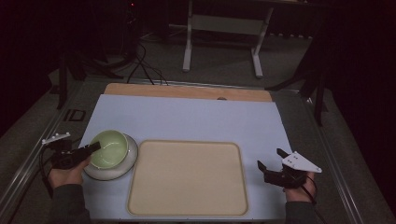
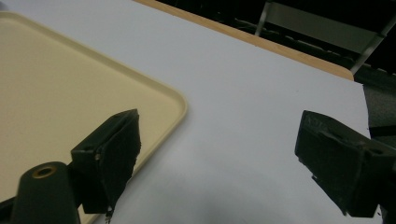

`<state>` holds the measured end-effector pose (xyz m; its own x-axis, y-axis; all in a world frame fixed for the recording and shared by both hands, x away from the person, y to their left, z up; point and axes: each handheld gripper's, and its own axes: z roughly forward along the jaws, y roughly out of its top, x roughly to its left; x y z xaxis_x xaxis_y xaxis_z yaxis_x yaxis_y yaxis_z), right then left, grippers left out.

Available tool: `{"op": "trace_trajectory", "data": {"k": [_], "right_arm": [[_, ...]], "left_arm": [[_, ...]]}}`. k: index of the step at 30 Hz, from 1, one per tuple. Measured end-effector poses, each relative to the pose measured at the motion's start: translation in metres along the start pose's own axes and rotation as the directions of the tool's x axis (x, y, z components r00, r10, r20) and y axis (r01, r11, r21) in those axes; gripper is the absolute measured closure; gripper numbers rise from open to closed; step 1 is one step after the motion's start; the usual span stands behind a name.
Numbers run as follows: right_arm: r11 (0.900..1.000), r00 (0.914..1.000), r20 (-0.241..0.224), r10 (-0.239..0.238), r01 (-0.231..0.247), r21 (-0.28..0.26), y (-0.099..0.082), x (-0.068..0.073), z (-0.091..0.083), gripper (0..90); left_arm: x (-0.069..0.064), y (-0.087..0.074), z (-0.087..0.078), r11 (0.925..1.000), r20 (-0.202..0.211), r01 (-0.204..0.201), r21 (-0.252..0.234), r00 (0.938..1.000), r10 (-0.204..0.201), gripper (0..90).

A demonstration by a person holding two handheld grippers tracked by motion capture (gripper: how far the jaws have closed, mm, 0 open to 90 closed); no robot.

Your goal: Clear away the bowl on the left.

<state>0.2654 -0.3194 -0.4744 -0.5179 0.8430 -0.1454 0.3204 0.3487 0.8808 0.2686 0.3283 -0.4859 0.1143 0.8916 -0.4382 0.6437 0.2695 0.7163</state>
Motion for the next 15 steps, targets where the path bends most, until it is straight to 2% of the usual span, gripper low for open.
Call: {"op": "trace_trajectory", "data": {"k": [15], "right_arm": [[1.0, 1.0, 0.005, 0.005, -0.005, -0.006, 0.0001, -0.0001, -0.0005, 13.7]], "left_arm": [[-0.0102, 0.0016, -0.0028, 0.9993, 0.028, -0.011, -0.037, 0.9995, 0.012, 81.3]]}}
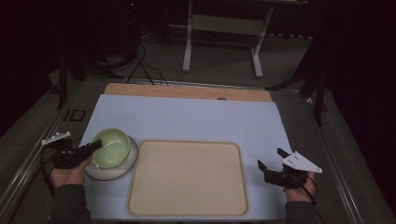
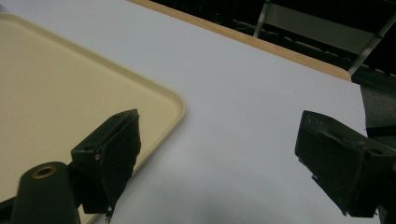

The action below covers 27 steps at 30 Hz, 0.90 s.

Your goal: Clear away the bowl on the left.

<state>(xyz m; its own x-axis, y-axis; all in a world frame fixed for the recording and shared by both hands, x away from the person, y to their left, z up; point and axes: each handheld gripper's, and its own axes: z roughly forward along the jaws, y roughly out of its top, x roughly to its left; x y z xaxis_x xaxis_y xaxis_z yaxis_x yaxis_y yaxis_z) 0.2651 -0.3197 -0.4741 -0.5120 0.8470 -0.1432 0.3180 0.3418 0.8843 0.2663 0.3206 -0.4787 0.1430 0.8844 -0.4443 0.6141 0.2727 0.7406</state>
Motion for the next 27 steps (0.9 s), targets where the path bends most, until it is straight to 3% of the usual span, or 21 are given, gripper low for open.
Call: {"op": "trace_trajectory", "data": {"k": [27], "right_arm": [[1.0, 1.0, 0.002, -0.004, 0.004, -0.003, 0.0, 0.0, 0.0, 13.8]], "left_arm": [[-0.019, 0.004, 0.002, 0.9991, 0.026, -0.037, -0.021, 0.999, 0.038, 81.2]]}}
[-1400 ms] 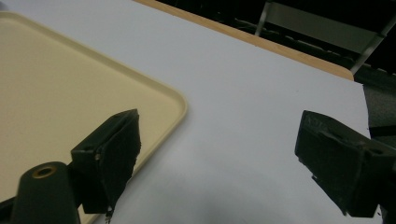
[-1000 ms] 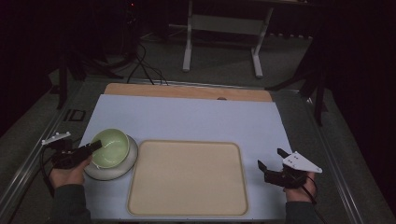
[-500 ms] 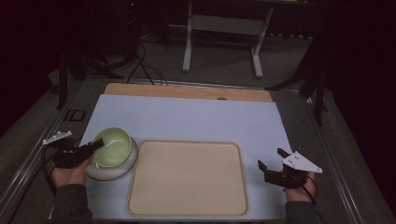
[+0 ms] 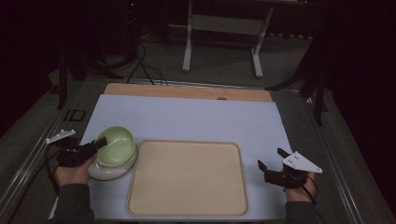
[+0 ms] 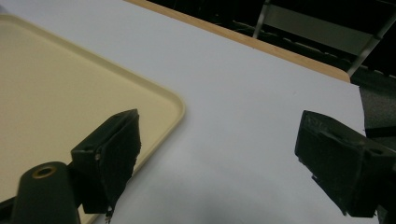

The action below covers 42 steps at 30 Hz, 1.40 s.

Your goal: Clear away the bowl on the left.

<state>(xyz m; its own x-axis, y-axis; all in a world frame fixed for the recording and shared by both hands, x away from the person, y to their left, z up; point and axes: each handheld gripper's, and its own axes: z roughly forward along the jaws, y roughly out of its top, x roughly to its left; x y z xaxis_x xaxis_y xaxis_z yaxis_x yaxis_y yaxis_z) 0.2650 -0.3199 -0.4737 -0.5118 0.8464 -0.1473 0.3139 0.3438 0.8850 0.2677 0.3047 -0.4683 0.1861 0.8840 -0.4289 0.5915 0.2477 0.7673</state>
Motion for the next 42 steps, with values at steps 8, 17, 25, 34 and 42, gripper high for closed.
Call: {"op": "trace_trajectory", "data": {"k": [8, 17, 25, 34, 42], "right_arm": [[1.0, 1.0, 0.0, 0.0, 0.0, 0.0, 0.0, 0.0, 0.0, 13.8], [1.0, 1.0, 0.0, -0.001, 0.001, 0.0, 0.0, 0.0, 0.0, 13.8], [1.0, 1.0, 0.0, -0.003, 0.003, -0.001, 0.0, 0.0, 0.0, 13.8], [1.0, 1.0, 0.0, -0.005, 0.005, -0.002, 0.0, 0.0, 0.0, 13.8], [1.0, 1.0, -0.001, -0.006, 0.006, -0.002, 0.0, 0.0, 0.0, 13.8]], "left_arm": [[-0.004, 0.0, 0.002, 1.0, 0.007, -0.002, -0.002, 1.0, 0.002, 81.2], [-0.007, -0.001, 0.003, 1.0, 0.009, -0.002, -0.006, 1.0, 0.002, 81.2], [-0.011, -0.001, 0.006, 0.9999, 0.015, -0.011, 0.001, 0.9998, 0.011, 81.1], [-0.017, -0.002, 0.01, 0.9996, 0.027, -0.029, 0.005, 0.9992, 0.029, 81.1], [-0.022, -0.003, 0.012, 0.9994, 0.037, -0.032, 0.008, 0.9988, 0.032, 81.1]]}}
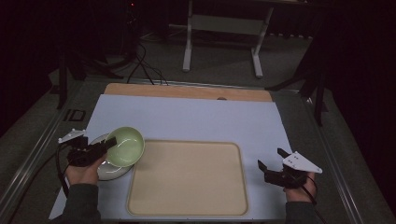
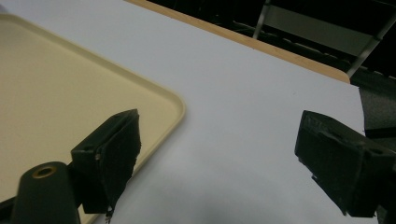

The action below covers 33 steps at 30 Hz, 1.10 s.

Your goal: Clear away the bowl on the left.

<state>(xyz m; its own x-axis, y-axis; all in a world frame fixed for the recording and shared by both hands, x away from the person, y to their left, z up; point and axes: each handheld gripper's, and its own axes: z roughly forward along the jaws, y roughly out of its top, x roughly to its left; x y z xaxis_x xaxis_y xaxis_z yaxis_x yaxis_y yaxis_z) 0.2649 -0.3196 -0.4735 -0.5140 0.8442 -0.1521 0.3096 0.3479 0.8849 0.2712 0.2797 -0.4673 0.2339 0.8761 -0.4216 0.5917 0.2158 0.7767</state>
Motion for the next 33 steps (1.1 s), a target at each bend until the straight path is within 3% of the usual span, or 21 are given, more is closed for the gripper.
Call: {"op": "trace_trajectory", "data": {"k": [33], "right_arm": [[1.0, 1.0, 0.002, -0.005, 0.005, 0.002, 0.0, 0.001, 0.0, 13.8]], "left_arm": [[-0.011, -0.003, 0.008, 0.9999, 0.022, -0.009, 0.004, 0.9997, 0.009, 81.1]]}}
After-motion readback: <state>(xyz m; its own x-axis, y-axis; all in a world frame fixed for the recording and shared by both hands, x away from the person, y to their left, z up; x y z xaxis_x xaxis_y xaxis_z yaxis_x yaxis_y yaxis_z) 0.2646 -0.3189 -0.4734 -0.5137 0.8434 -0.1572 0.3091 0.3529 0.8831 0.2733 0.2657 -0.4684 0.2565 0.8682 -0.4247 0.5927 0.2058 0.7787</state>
